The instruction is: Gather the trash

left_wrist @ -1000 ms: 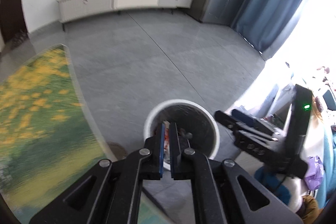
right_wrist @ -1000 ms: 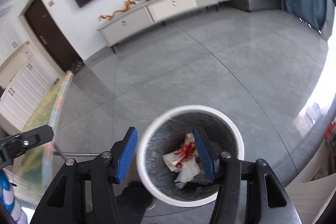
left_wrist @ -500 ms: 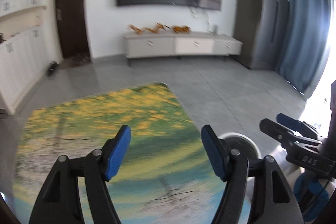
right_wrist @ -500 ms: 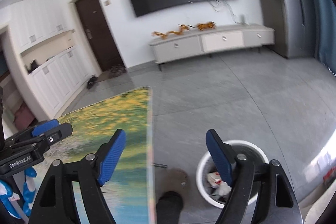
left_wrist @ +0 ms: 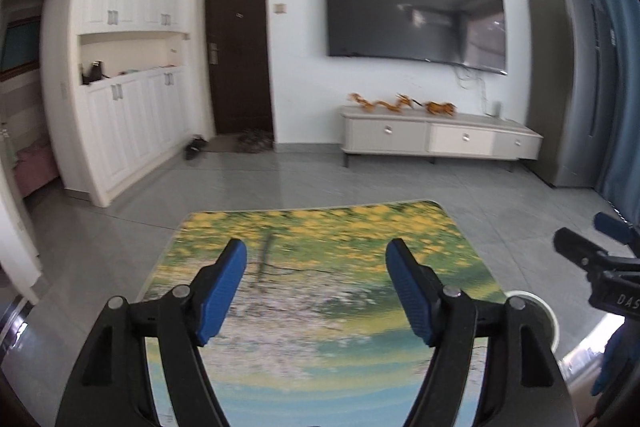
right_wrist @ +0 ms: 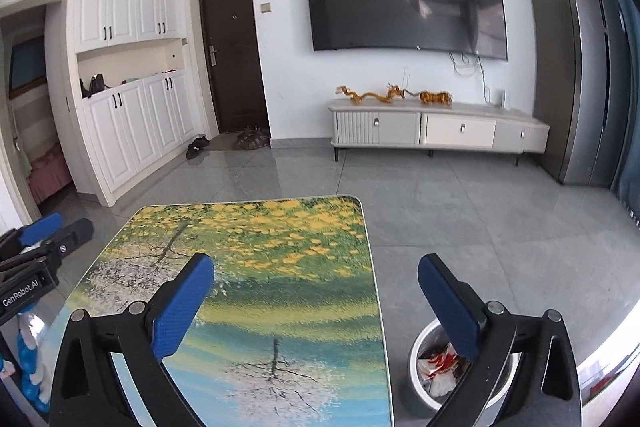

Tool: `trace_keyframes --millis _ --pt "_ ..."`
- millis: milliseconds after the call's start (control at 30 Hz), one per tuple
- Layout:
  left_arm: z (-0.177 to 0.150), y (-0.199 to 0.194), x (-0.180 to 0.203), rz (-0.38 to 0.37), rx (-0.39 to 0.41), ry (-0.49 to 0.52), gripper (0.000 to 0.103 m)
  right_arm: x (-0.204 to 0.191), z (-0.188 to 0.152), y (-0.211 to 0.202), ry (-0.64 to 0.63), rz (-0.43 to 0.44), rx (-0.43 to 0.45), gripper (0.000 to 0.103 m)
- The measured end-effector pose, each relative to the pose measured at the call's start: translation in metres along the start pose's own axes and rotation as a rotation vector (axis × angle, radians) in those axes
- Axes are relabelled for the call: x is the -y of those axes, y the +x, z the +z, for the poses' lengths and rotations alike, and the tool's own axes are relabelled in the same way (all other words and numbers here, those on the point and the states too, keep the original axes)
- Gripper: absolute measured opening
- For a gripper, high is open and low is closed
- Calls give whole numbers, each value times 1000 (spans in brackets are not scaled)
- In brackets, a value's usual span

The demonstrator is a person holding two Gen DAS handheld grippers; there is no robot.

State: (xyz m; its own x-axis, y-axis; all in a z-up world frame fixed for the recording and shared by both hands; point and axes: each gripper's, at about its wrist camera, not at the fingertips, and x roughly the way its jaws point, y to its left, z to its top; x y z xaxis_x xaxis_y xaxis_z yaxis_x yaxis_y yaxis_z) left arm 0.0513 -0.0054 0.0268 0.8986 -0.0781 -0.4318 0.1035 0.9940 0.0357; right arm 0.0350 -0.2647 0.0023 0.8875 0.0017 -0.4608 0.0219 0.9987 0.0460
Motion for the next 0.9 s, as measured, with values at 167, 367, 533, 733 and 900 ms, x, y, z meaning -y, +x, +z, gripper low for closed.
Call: trace_keyframes --millis 167,367,533,733,900 --pt "-2 -15 -18 71 46 -17 82 -23 2 -9 -41 -21 34 103" --pt "-5 -23 -27 125 65 -36 83 -36 -3 -13 -60 -60 61 103" --pt "-7 -28 -35 156 100 -56 83 -37 -9 -16 -76 -101 77 103" --pt "-8 -32 -41 183 129 -79 83 -32 -11 -22 -65 -141 107 103" --pt "-12 -27 -42 179 113 -82 83 -28 -13 -23 -55 -146 120 103"
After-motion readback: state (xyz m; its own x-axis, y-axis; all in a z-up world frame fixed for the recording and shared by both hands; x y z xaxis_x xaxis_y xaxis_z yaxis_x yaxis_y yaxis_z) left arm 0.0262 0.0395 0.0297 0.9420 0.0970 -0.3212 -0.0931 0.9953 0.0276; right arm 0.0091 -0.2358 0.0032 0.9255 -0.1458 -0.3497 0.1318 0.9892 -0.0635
